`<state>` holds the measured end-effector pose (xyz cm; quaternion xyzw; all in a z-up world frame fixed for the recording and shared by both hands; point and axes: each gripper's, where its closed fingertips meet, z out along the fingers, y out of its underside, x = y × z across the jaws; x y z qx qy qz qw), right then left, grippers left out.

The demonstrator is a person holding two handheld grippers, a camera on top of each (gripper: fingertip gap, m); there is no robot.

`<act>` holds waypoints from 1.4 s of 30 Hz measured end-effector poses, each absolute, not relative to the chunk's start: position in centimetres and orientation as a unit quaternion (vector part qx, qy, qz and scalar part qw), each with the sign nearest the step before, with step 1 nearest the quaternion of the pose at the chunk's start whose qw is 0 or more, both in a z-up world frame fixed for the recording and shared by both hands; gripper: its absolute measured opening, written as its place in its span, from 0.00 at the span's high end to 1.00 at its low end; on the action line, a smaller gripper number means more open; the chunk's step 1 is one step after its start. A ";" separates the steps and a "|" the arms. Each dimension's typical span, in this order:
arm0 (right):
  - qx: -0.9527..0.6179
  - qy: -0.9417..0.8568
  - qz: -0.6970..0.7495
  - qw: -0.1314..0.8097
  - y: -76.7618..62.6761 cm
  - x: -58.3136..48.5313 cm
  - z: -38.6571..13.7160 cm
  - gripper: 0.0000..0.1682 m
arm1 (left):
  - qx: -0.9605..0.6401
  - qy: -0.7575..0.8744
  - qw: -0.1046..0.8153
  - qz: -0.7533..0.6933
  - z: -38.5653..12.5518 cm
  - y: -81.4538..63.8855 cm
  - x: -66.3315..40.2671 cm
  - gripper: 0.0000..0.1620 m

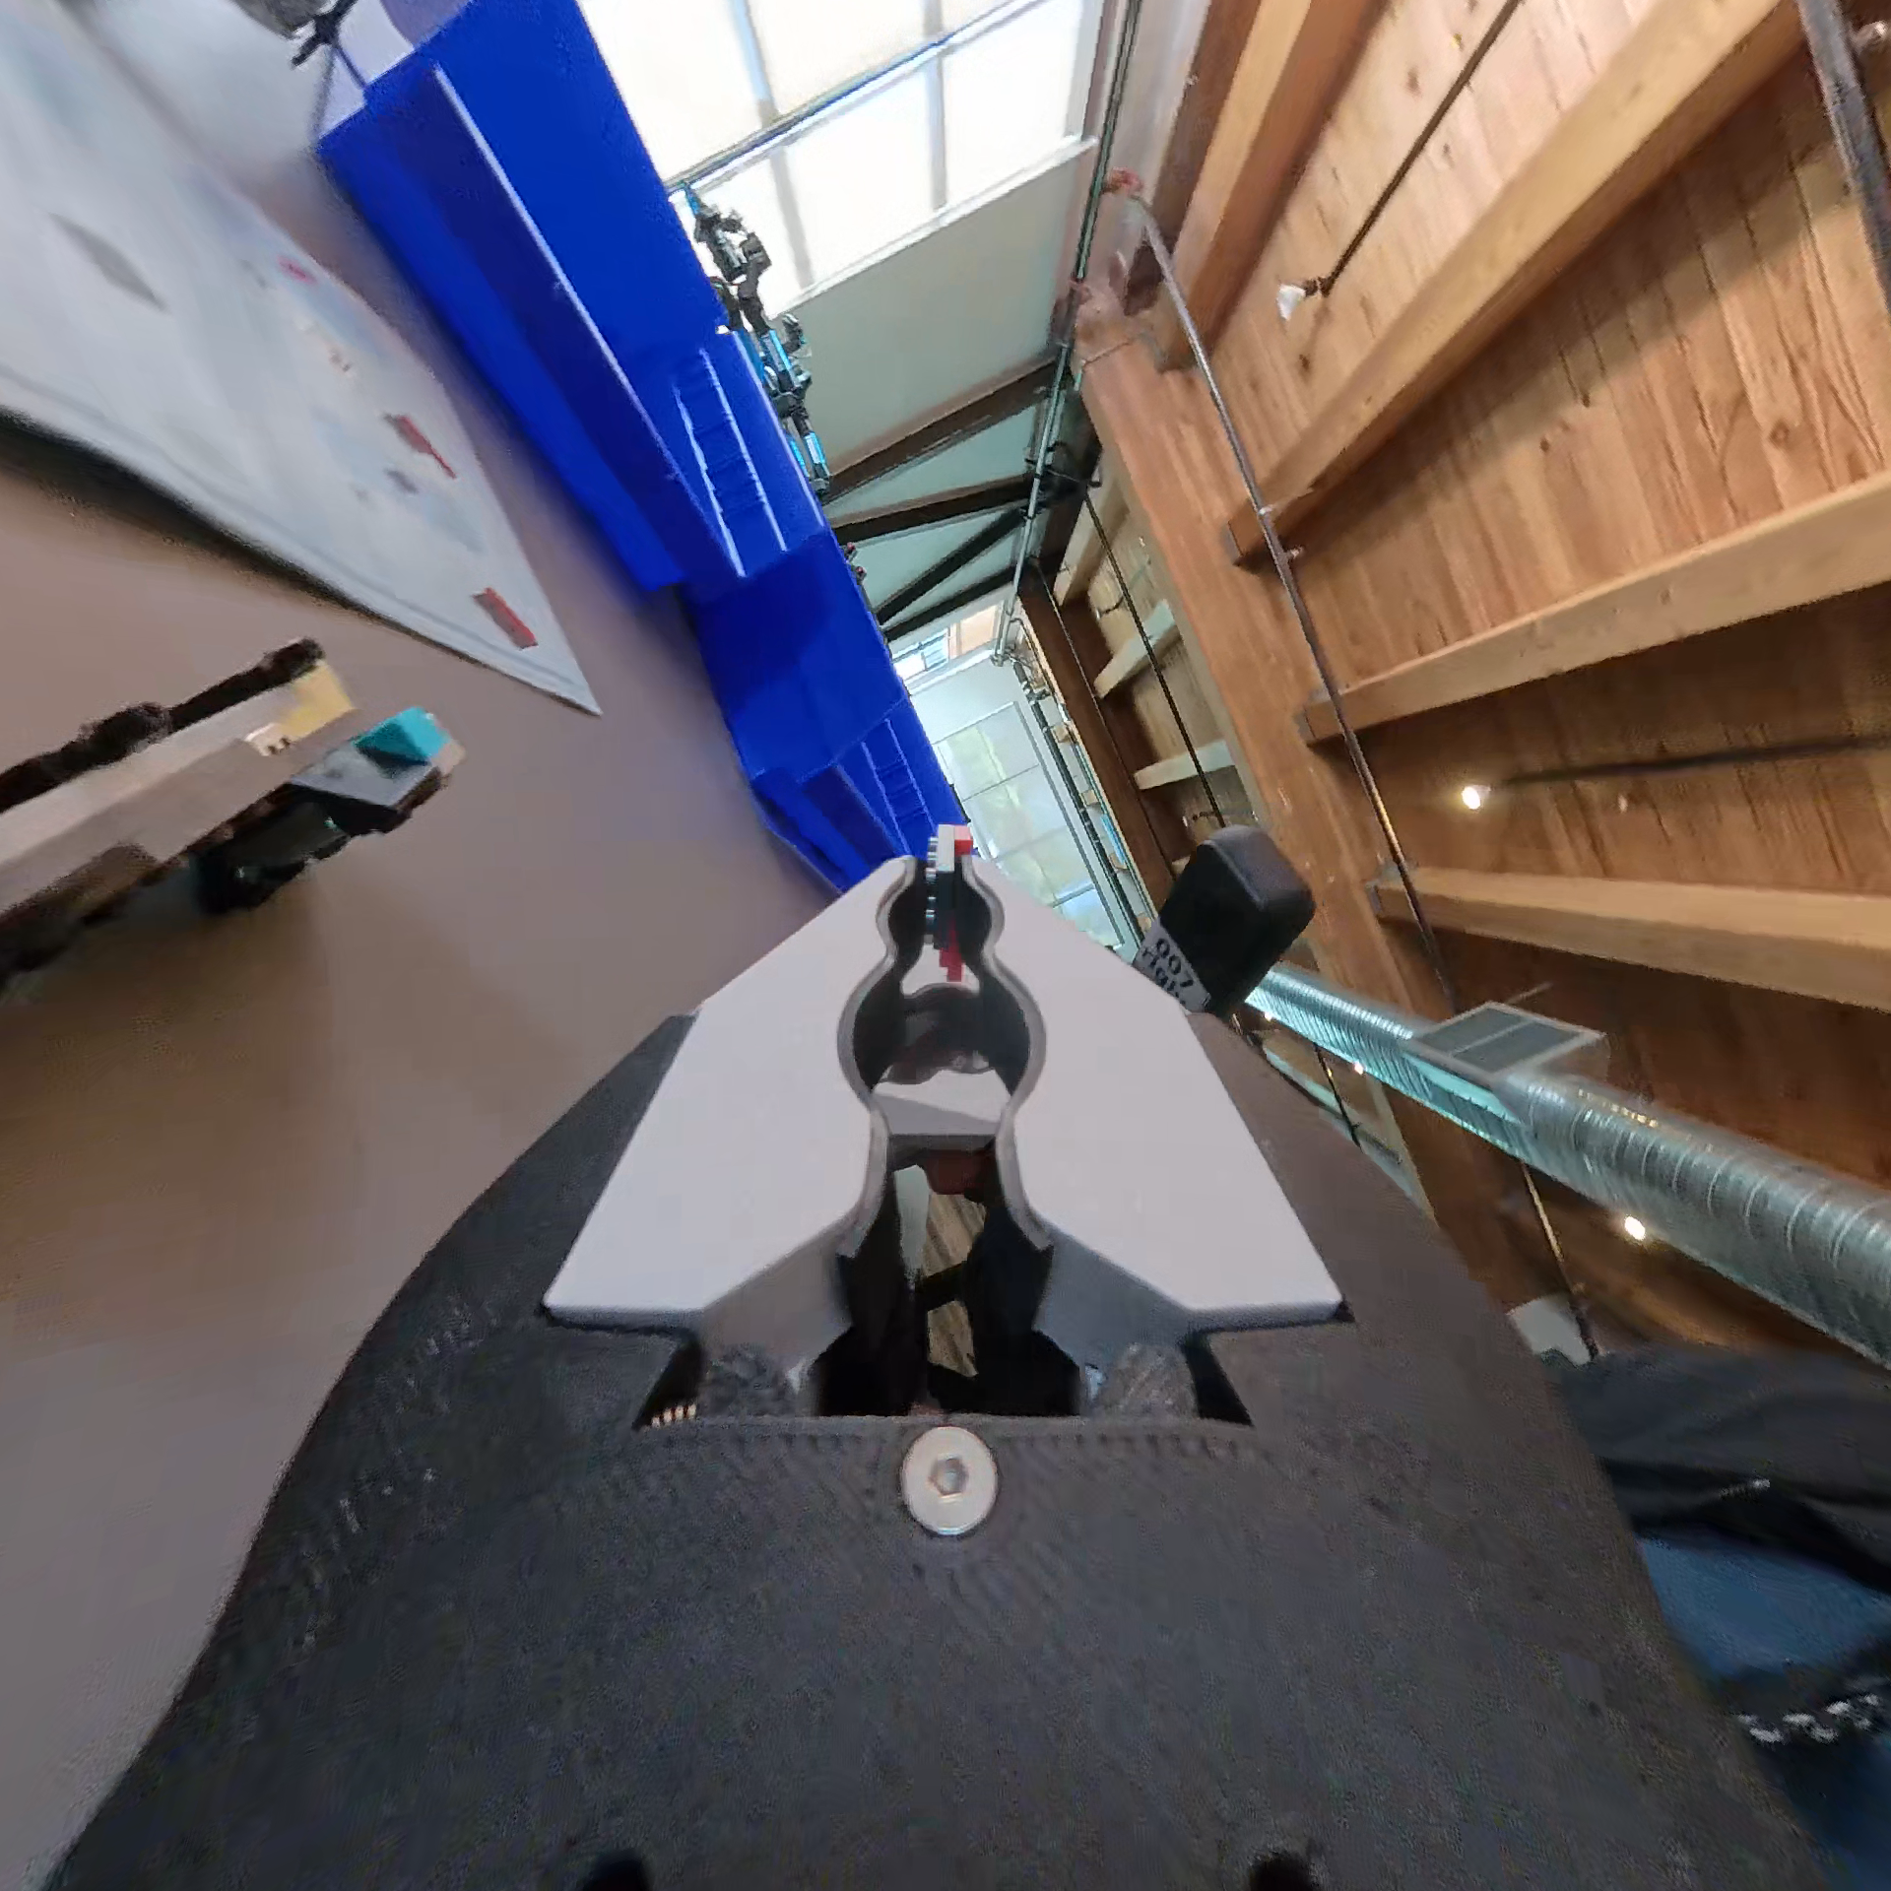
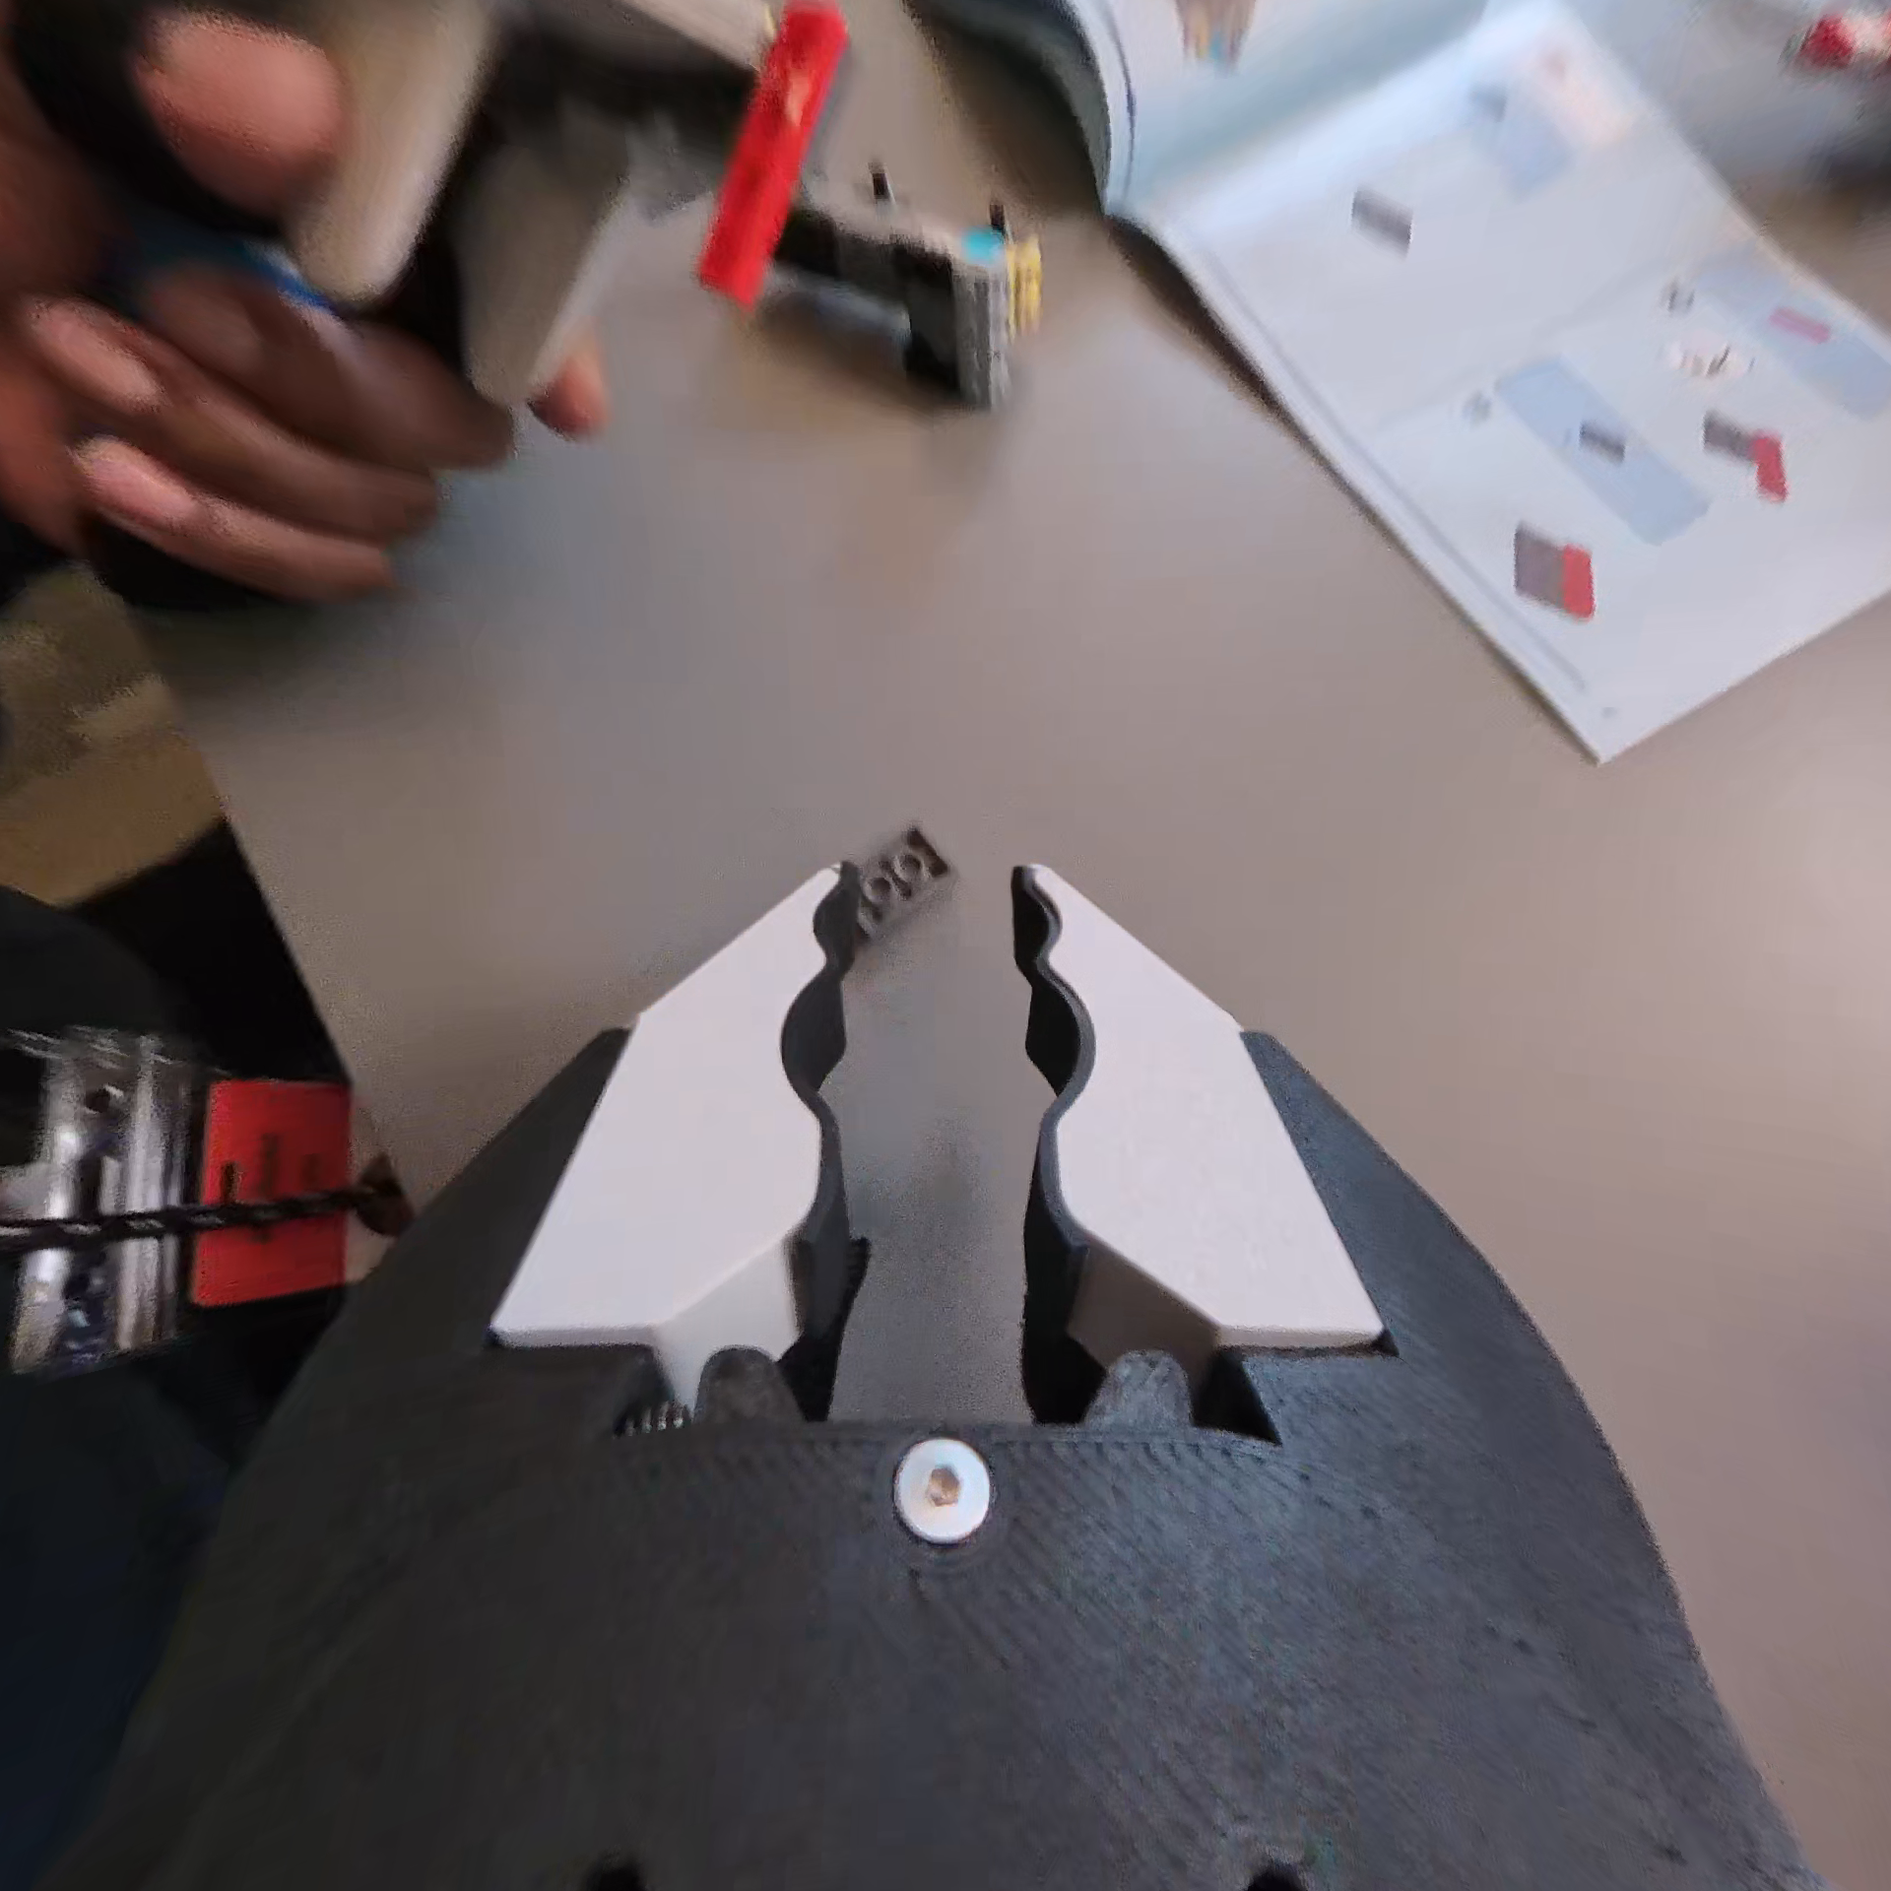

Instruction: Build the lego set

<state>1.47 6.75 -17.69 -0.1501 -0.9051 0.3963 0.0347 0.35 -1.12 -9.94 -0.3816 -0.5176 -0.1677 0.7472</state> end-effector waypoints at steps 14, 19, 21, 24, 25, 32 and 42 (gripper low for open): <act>-0.099 -0.926 0.365 0.000 4.4 3.4 -19.4 0.83 | -0.380 -0.543 0.726 -0.184 -10.9 -0.2 0.2 0.97; -0.066 -0.932 0.354 0.030 4.6 3.4 -19.4 0.83 | -0.383 -0.543 0.725 -0.184 -10.9 -0.3 0.3 0.97; -0.077 -0.931 0.356 0.028 5.1 3.3 -19.3 0.83 | -0.384 -0.545 0.723 -0.184 -11.0 -0.3 0.2 0.97; -0.084 -0.931 0.356 0.022 5.6 3.2 -19.5 0.84 | -0.386 -0.548 0.718 -0.188 -11.3 -0.1 0.3 0.98; -0.083 -0.930 0.358 0.020 5.5 3.3 -19.5 0.87 | -0.387 -0.549 0.716 -0.189 -11.3 0.0 0.3 0.98; -0.049 -0.930 0.362 0.030 4.8 3.4 -19.3 0.90 | -0.390 -0.553 0.711 -0.191 -11.6 0.2 0.3 0.98; -0.051 -0.912 0.405 0.046 4.3 3.0 -17.2 0.90 | -0.391 -0.555 0.710 -0.189 -11.6 0.2 0.3 0.98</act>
